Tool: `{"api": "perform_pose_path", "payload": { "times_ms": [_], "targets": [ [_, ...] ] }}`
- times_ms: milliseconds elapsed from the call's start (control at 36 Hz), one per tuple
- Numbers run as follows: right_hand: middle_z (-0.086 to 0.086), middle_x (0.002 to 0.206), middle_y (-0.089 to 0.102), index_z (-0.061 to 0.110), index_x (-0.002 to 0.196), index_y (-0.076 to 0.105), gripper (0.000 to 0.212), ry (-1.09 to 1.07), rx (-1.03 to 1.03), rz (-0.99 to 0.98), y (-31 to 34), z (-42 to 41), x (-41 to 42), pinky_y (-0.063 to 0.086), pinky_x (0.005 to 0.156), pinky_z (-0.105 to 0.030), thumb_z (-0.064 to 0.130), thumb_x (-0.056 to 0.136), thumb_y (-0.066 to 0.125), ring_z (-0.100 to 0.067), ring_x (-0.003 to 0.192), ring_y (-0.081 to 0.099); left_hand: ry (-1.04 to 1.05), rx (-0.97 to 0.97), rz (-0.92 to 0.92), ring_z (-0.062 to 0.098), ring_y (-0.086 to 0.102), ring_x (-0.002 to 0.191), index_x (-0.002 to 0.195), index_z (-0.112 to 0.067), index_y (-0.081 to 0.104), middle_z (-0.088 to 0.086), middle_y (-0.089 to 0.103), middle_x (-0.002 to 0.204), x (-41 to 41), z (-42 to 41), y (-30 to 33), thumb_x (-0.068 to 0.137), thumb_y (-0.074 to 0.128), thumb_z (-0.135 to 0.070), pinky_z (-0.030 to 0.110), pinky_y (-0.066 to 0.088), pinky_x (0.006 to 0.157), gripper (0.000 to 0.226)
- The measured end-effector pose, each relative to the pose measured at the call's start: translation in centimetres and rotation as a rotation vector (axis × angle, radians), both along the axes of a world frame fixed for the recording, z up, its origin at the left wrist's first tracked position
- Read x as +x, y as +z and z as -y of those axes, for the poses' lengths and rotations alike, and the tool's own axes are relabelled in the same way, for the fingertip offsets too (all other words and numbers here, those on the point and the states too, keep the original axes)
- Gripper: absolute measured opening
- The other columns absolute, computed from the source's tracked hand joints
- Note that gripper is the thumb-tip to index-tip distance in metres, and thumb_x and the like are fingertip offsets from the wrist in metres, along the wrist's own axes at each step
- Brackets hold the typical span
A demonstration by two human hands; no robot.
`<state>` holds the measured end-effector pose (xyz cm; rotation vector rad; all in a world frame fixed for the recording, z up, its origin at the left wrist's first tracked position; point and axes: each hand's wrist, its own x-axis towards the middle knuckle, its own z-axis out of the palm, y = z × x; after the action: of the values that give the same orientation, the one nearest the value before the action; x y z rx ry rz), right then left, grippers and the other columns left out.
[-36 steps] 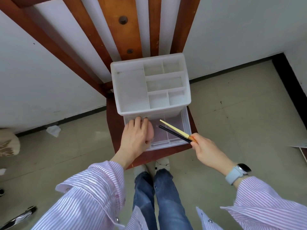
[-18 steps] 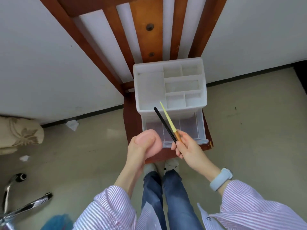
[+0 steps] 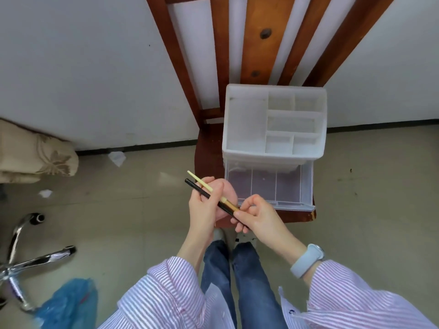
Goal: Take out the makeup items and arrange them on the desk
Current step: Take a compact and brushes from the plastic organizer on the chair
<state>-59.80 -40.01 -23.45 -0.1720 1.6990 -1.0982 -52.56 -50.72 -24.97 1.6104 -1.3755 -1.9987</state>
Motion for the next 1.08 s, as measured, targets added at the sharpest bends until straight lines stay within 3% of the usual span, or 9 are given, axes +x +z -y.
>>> {"api": "perform_pose_path", "payload": {
  "times_ms": [139, 278, 361, 417, 472, 667, 778, 917, 1083],
  "targets": [
    [-0.008, 0.079, 0.071, 0.013, 0.083, 0.046, 0.012, 0.04, 0.001, 0.022, 0.2, 0.0, 0.4, 0.048, 0.059, -0.024, 0.011, 0.09, 0.056, -0.013, 0.059, 0.061, 0.046, -0.13, 0.03, 0.009, 0.055, 0.077, 0.094, -0.027, 0.06, -0.005, 0.058, 0.084, -0.1, -0.3, -0.3, 0.093, 0.052, -0.017, 0.028, 0.05, 0.074, 0.013],
    [-0.008, 0.094, 0.068, 0.007, 0.105, 0.055, 0.019, -0.033, 0.132, 0.086, -0.1, -0.2, 0.2, 0.049, 0.059, -0.013, 0.022, 0.094, 0.049, -0.007, 0.071, 0.063, 0.087, -0.151, 0.054, 0.005, 0.054, 0.068, 0.098, -0.019, 0.058, -0.002, 0.054, 0.082, 0.4, 0.0, -0.4, 0.095, 0.046, -0.011, 0.015, 0.049, 0.052, 0.014],
    [-0.017, 0.108, 0.064, -0.002, 0.129, 0.04, 0.036, -0.382, 0.173, 0.42, -0.9, -1.0, -0.5, 0.05, 0.085, -0.032, 0.016, 0.098, 0.041, -0.026, 0.096, 0.063, 0.049, -0.167, 0.11, 0.012, 0.053, 0.067, 0.09, -0.03, 0.057, -0.001, 0.052, 0.076, 1.5, 0.7, -0.9, 0.094, 0.047, -0.015, 0.029, 0.054, 0.057, 0.018],
    [-0.025, 0.125, 0.053, -0.001, 0.14, 0.021, 0.05, -0.711, 0.138, 0.76, -1.3, -1.6, -1.0, 0.045, 0.091, -0.043, 0.013, 0.096, 0.041, -0.036, 0.107, 0.056, 0.028, -0.183, 0.126, 0.012, 0.053, 0.068, 0.091, -0.029, 0.058, -0.001, 0.053, 0.076, 2.2, 1.1, -1.2, 0.094, 0.047, -0.016, 0.029, 0.053, 0.058, 0.017],
    [-0.028, 0.138, 0.039, 0.003, 0.144, 0.011, 0.058, -0.954, 0.088, 0.885, -1.8, -1.9, -1.8, 0.04, 0.099, -0.049, 0.009, 0.095, 0.041, -0.041, 0.121, 0.045, 0.002, -0.204, 0.142, 0.011, 0.053, 0.067, 0.091, -0.029, 0.057, -0.003, 0.054, 0.076, 2.7, 1.5, -1.4, 0.094, 0.048, -0.016, 0.027, 0.05, 0.059, 0.017],
    [-0.025, 0.15, 0.017, -0.001, 0.143, 0.013, 0.058, -1.13, -0.02, 0.858, -2.0, -1.1, -4.0, 0.025, 0.112, -0.047, 0.005, 0.092, 0.038, -0.039, 0.137, 0.024, -0.05, -0.183, 0.184, 0.012, 0.054, 0.071, 0.089, -0.033, 0.057, -0.005, 0.055, 0.077, 3.5, 2.0, -2.0, 0.093, 0.048, -0.018, 0.025, 0.047, 0.058, 0.018],
    [-0.024, 0.143, 0.034, 0.007, 0.126, 0.039, 0.037, -1.117, -0.123, 0.784, -1.8, -0.6, -5.0, 0.032, 0.106, -0.049, 0.002, 0.091, 0.03, -0.039, 0.129, 0.039, -0.063, -0.173, 0.208, 0.012, 0.057, 0.076, 0.09, -0.034, 0.056, -0.004, 0.058, 0.081, 3.5, 2.0, -2.3, 0.092, 0.048, -0.019, 0.019, 0.047, 0.052, 0.017],
    [-0.021, 0.138, 0.042, 0.006, 0.133, 0.037, 0.047, -1.08, -0.197, 0.718, -1.5, 1.7, -7.3, 0.028, 0.109, -0.05, -0.001, 0.088, 0.026, -0.033, 0.131, 0.039, -0.071, -0.162, 0.225, 0.019, 0.06, 0.083, 0.095, -0.03, 0.056, 0.0, 0.061, 0.087, 3.3, 2.0, -2.9, 0.092, 0.049, -0.019, 0.025, 0.051, 0.058, 0.014],
    [-0.01, 0.119, 0.059, 0.008, 0.106, 0.054, 0.035, -1.012, -0.151, 0.677, -3.2, 2.4, -8.6, 0.029, 0.108, -0.048, -0.003, 0.087, 0.026, -0.028, 0.129, 0.042, -0.086, -0.196, 0.242, 0.019, 0.06, 0.087, 0.1, -0.026, 0.056, -0.001, 0.061, 0.089, 3.1, 2.1, -3.1, 0.092, 0.049, -0.021, 0.03, 0.052, 0.068, 0.013]
  ]
}}
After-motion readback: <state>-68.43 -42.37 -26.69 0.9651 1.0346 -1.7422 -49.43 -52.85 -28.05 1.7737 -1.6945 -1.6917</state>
